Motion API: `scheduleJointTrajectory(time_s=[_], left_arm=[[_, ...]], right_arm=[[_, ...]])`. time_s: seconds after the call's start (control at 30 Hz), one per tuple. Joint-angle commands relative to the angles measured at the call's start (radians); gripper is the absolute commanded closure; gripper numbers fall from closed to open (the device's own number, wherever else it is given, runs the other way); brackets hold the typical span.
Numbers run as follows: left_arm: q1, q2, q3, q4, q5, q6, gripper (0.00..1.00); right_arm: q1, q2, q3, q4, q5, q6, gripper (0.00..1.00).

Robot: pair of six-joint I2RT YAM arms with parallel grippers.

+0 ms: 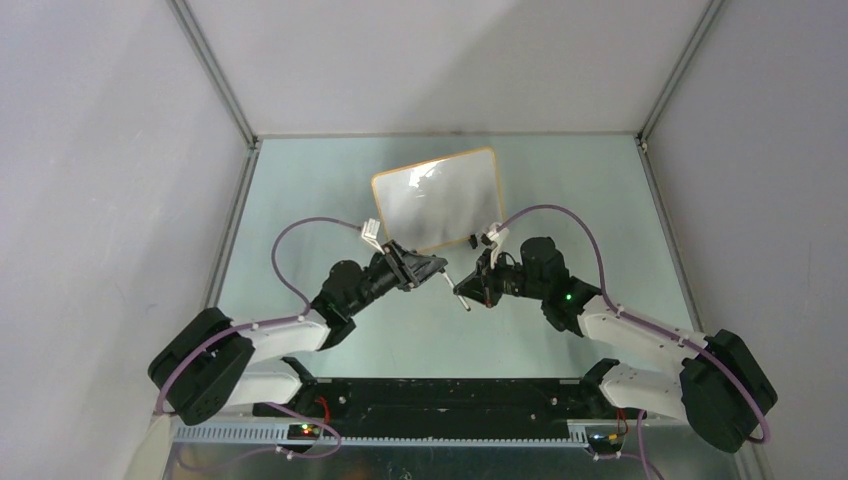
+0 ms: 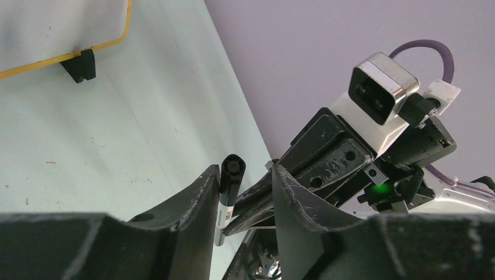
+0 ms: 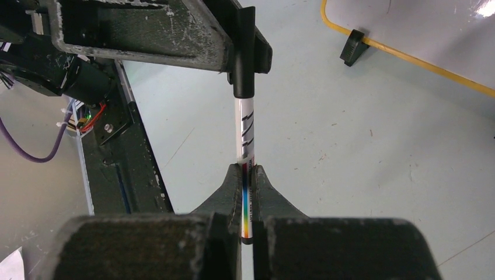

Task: Write a sentence on the whiteboard
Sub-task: Pass from the right arm to the left

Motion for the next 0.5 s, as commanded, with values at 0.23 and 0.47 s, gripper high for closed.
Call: scheduleJointTrajectory(time_s=[0.23,0.47], left_arm=[[-0.027,-0.043,0.062,-0.101,-0.045,0.091,0.99],[-0.028,-0.095,0.062,-0.163,-0.08,0.123,1.0]], right_arm=[[-0.005,0.003,-0.002,0.043,-0.03,0.011,1.0],[-0.009,0.0,-0.004,0.05,-0.038,0.023,0.36]])
